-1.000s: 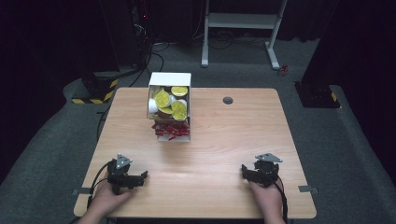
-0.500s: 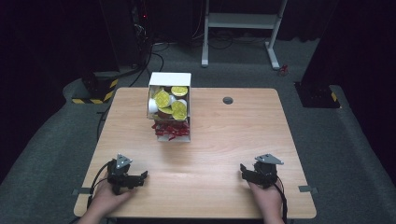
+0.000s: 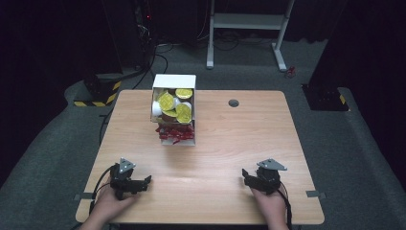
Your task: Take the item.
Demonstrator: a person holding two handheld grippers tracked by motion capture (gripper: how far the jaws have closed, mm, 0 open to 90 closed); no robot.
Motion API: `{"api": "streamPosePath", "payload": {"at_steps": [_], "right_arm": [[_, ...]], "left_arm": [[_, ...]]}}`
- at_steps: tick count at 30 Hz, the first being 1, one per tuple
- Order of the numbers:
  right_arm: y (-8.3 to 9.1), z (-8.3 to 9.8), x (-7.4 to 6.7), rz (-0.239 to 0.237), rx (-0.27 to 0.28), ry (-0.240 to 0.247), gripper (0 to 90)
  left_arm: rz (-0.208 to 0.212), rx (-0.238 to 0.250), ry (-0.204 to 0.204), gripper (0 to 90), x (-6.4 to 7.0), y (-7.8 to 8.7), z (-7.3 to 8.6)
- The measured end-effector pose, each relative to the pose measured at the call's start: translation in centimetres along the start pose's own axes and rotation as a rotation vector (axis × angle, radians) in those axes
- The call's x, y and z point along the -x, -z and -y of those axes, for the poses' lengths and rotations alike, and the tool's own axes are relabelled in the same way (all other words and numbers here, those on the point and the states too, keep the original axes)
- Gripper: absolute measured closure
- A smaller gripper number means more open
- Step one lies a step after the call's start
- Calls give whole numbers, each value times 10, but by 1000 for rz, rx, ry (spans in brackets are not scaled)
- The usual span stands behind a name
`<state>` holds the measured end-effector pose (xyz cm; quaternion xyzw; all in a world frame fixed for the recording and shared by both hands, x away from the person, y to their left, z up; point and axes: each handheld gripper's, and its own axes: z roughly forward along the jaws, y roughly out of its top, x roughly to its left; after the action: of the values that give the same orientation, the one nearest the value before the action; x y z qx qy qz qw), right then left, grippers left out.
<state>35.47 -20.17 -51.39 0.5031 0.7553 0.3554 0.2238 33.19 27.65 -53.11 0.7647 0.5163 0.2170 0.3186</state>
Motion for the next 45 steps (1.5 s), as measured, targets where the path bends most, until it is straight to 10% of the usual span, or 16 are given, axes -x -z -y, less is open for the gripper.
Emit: {"api": "streamPosePath", "payload": {"at_steps": [45], "right_arm": [[-9, -43, -39, -112, 59, 72, 289]], "left_arm": [[-1, 0, -2, 6, 0, 0, 0]]}}
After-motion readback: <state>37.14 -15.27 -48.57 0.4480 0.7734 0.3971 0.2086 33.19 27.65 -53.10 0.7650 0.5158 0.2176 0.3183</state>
